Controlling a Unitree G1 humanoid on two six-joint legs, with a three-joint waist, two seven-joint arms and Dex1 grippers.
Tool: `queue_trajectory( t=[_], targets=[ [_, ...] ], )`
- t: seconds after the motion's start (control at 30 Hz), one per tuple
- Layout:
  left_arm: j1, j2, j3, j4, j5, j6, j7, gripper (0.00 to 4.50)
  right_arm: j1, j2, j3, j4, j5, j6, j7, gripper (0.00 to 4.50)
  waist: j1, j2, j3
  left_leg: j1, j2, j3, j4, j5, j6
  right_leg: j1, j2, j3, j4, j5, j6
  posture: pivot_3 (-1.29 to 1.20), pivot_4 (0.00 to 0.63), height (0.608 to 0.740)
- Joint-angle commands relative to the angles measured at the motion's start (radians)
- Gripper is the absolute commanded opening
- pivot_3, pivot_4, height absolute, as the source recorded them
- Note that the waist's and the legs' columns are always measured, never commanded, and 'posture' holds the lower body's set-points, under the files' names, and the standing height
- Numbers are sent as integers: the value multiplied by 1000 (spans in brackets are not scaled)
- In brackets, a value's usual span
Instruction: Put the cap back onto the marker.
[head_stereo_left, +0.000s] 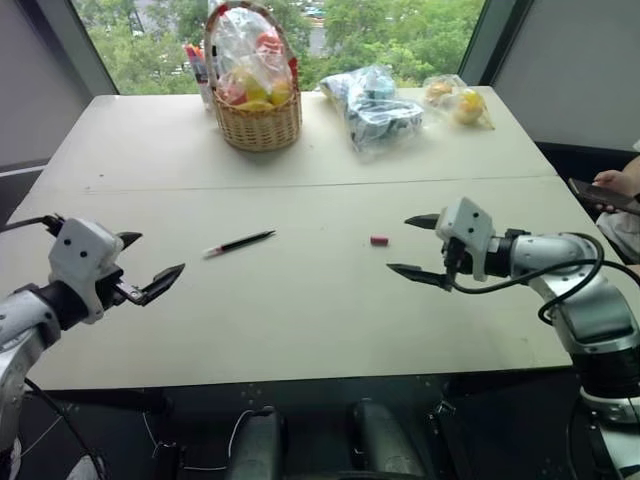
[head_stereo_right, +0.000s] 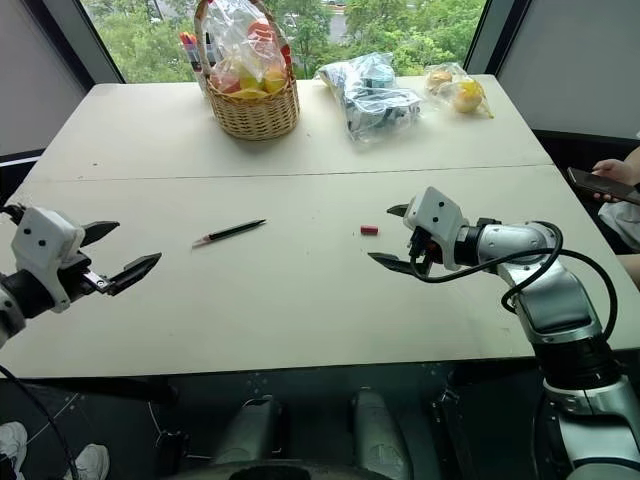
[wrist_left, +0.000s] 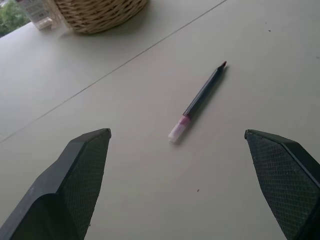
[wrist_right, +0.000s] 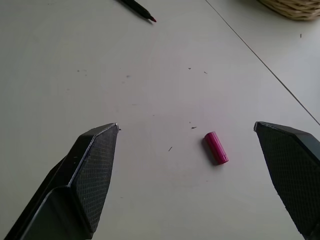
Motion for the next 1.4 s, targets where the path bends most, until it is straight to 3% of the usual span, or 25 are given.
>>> queue_trajectory(
  t=[0.03, 1.03, 1.17, 1.4],
  targets=[
    [-1, 13, 41, -6, -18, -3, -13, 4481, -21, -13, -21, -14, 4, -19, 3, 4490, 0, 0, 0, 0, 0, 0, 0, 0, 0, 0, 0, 0, 0, 0, 0, 0, 150, 740],
    [-54, -11, -34, 40, 11, -26, 25, 4481, -9, 38, -7, -44, -6, -16, -55, 4490, 1, 0, 0, 0, 0, 0, 0, 0, 0, 0, 0, 0, 0, 0, 0, 0, 150, 740],
    [-172, -37, -147, 236, 77, -132, 12, 4481, -6, 60, 2, -42, -14, -18, -80, 4490, 5, 0, 0, 0, 0, 0, 0, 0, 0, 1, 0, 0, 0, 0, 0, 0, 150, 740],
    [-565, -143, -358, 829, 237, -447, -59, 4481, 30, 101, -3, -66, -27, -18, -147, 4490, 5, -1, 0, -1, -1, 0, 2, 0, 0, 1, 0, -1, 1, 2, 3, 0, 150, 740]
  ],
)
